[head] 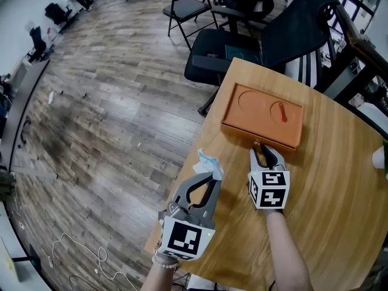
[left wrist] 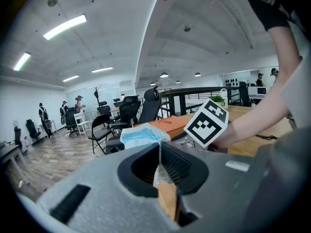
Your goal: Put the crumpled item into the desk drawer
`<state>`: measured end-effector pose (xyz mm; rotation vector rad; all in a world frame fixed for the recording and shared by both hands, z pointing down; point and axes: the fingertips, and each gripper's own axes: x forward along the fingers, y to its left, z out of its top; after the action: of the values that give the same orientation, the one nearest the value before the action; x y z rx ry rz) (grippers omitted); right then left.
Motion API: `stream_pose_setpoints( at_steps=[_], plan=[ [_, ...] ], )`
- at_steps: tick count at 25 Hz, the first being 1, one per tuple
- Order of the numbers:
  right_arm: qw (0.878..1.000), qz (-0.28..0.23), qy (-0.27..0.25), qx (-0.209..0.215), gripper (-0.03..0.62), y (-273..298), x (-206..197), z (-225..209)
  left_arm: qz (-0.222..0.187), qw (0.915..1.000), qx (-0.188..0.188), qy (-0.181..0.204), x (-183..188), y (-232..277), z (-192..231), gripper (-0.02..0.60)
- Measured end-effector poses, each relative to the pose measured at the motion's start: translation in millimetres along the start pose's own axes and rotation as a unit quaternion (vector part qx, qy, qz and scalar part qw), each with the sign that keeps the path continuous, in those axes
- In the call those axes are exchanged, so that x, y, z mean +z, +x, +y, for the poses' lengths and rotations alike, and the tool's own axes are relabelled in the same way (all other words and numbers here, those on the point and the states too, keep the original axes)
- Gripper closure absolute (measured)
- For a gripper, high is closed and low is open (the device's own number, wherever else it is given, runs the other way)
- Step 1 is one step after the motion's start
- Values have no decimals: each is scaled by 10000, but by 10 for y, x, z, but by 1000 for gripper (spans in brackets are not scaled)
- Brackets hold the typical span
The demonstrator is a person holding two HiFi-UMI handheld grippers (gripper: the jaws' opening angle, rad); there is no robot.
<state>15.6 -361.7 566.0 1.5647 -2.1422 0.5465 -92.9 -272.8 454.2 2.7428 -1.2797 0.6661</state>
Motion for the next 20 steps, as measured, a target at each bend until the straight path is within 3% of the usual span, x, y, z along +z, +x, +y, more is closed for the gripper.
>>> stream_pose_setpoints(
  at_steps=[6,9,20],
  plan=[
    [10000,14,79,36,488,68,17,6,5,10000,3,-61,-53,10,-8,561],
    [9999,70,10,-80,533,88,32,-25,-6,9999,9,-139,-72,16,-12,561],
    [9998,105,195,-21,524,-2,-20,10,-48,10000,35,-36,-12,6,22,561]
  ],
)
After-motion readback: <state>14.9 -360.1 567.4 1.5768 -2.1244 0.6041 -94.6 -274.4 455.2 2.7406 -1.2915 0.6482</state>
